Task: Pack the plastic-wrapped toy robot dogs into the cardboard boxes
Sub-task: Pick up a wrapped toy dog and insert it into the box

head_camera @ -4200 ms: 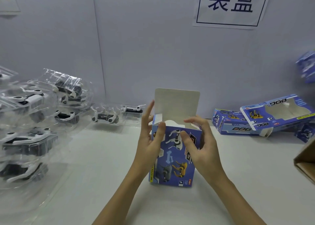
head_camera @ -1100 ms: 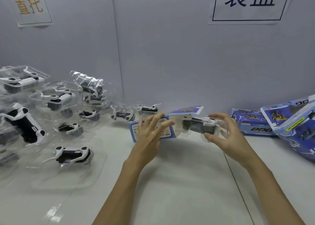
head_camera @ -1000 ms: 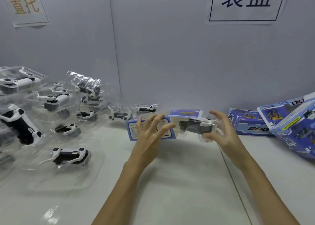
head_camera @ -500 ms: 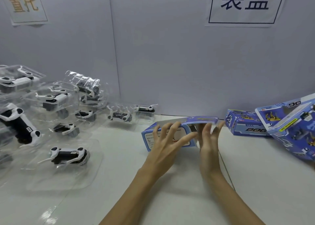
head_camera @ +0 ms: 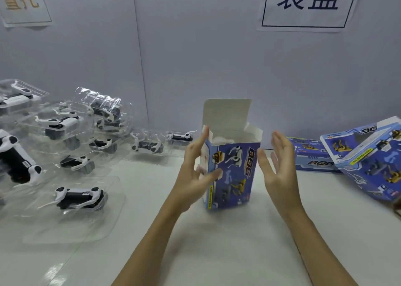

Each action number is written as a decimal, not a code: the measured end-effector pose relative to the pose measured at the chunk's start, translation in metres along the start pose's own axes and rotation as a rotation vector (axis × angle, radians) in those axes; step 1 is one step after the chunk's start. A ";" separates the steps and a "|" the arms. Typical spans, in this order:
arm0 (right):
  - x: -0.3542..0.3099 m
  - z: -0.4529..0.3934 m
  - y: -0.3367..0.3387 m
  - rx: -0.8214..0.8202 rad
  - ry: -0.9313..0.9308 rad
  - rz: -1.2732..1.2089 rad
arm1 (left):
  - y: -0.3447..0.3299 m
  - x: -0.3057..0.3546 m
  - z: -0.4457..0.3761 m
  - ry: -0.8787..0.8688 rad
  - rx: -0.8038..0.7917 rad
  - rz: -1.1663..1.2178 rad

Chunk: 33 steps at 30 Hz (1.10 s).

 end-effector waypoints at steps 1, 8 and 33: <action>0.005 -0.001 -0.005 -0.067 -0.042 -0.017 | -0.004 -0.005 0.001 0.073 -0.023 0.087; -0.001 0.010 -0.024 -0.154 -0.043 -0.127 | -0.012 -0.003 0.005 0.093 -0.020 0.072; 0.004 0.010 -0.034 -0.209 -0.146 -0.283 | -0.004 0.014 -0.006 -0.083 0.098 -0.005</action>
Point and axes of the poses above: each hand's wrist, its own z-axis away from the middle knuckle, its own y-axis out of the back of the hand, x = y × z, the point moved 10 cm from there along -z, towards the middle knuckle, and after that the axes turned 11 degrees about -y, right-handed, at the moved point
